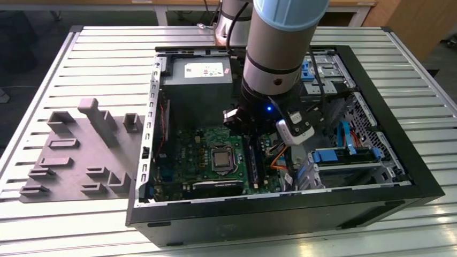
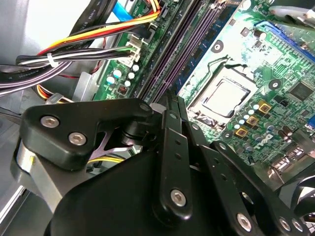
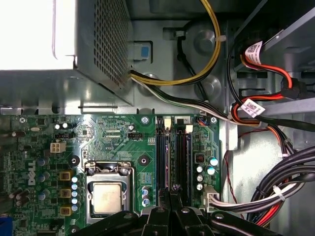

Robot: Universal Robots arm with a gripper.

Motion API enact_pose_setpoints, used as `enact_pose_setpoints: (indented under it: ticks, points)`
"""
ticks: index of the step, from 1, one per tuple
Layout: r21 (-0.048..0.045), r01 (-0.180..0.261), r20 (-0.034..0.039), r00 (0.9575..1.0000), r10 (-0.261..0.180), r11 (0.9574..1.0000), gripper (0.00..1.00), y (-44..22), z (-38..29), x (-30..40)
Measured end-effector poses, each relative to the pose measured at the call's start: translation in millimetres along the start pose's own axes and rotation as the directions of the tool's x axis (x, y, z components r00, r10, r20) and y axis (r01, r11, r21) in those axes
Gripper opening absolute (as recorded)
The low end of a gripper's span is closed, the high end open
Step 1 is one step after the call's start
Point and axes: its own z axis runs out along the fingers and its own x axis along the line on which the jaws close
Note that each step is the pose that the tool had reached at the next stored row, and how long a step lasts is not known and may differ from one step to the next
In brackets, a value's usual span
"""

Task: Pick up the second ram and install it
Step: 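Insert the second ram into the second slot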

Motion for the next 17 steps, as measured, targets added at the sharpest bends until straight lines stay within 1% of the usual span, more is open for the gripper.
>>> enact_pose_setpoints:
  ticks: [8,13,17]
  points:
    - [-0.0009,0.000,-0.0001,1.0000,0.000,1.0000,0.11,1.1,1.7,-1.4]
    - [-0.0011,0.000,0.0000,1.0000,0.000,1.0000,0.11,4.0,3.0,-1.5]
    - [-0.0011,0.000,0.0000,1.0000,0.000,1.0000,0.11,4.7,4.8,-1.5]
